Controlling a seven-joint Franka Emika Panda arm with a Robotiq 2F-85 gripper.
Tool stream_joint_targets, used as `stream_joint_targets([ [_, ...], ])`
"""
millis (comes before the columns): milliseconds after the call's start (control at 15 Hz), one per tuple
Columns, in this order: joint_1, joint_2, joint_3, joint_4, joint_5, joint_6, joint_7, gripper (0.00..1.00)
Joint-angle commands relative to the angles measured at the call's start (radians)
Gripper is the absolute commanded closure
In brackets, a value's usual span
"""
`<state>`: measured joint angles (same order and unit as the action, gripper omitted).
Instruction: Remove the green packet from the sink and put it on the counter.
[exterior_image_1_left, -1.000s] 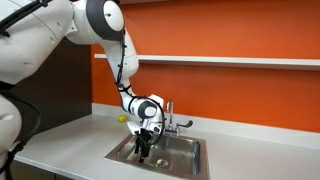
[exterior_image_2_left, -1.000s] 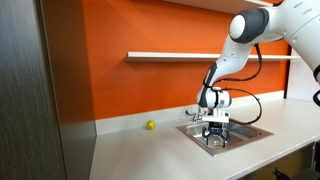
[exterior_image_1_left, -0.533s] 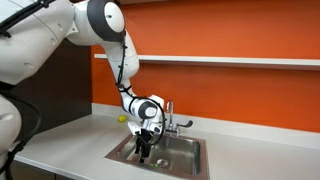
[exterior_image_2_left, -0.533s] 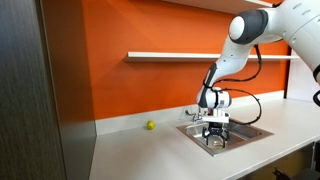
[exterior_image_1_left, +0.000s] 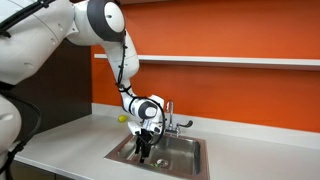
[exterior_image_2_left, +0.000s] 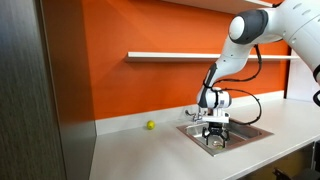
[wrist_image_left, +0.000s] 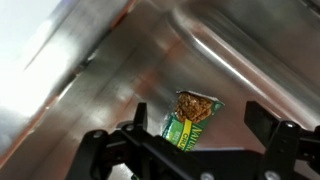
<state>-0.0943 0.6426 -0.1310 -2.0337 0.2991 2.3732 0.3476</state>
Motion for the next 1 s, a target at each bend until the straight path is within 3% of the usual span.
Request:
stream_joint_targets([
  [0,-0.004,0.001,0.003,0.002,-0.004,-0.001,0.002,0.0],
  [933,-0.011,0.054,0.002,0.037,0.017,0.016,0.022,0.0],
])
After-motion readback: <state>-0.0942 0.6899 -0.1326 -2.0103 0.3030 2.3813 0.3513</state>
